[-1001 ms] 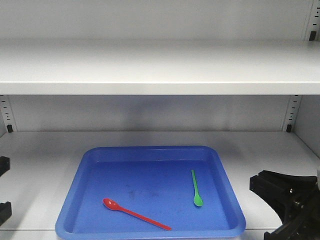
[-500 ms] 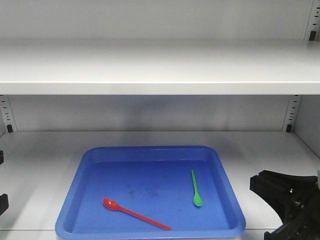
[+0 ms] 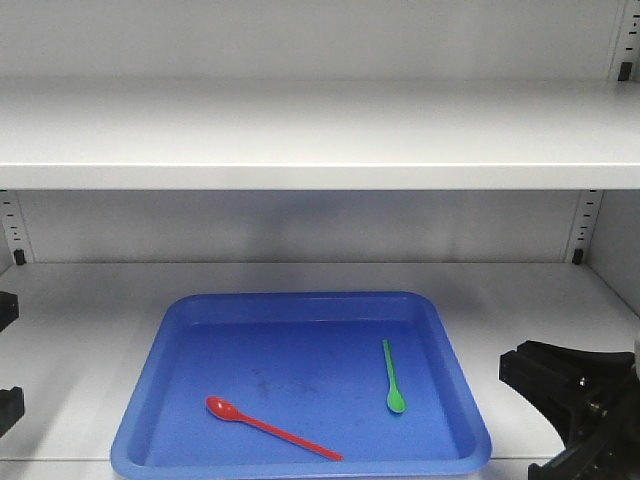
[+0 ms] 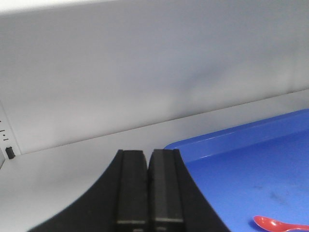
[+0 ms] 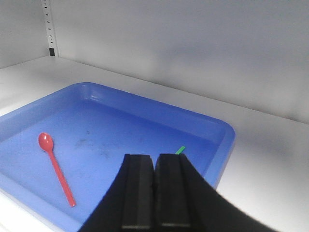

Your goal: Sort red and green spoons into left cabinet

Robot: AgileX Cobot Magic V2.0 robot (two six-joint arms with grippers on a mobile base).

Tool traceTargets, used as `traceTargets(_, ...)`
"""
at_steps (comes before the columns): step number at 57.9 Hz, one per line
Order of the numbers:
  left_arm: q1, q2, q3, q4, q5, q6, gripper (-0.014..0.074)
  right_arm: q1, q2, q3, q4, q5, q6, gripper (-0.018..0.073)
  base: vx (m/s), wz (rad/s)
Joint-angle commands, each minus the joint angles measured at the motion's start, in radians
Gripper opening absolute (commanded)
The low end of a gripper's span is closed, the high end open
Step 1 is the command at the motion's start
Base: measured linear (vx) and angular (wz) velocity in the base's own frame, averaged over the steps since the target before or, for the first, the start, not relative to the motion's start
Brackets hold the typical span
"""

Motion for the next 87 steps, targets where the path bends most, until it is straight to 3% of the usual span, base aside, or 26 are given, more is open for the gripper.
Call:
traceTargets(1,-0.001,-0.008,-0.029,0.006,-0.101,-0.021,-0.0001,0.0,-0.013,-0.032,0.027,0.023,-0.007,-0.0003,0.0,0.0)
traceTargets(14,0.004,0.003,-0.029,0.022,-0.095,-0.002,-0.0001,0.0,-0.013,-0.032,0.027,0.023,-0.007,-0.0003,0.0,0.0)
traceTargets(28,0.107,-0.12,0.011,0.017,-0.081,0.023,-0.0001,0.0,-0.013,-0.032,0.027,0.023,-0.007,-0.0003,0.0,0.0)
traceTargets(43,0.153,-0.324,0.226,0.017,-0.078,0.005,-0.0001,0.0,-0.013,-0.032,0.027,0.023,-0.007,-0.0003,0.0,0.0)
traceTargets(70,0.159,-0.831,0.655,0.017,-0.081,0.003,-0.0001,0.0,-0.013,-0.032,0.027,0.022,-0.007,-0.0003,0.0,0.0)
traceTargets(87,0.162,-0.891,0.702,0.017,-0.054,0.005,-0.0001,0.0,-0.012,-0.032,0.027,0.022,-0.007,-0.0003,0.0,0.0)
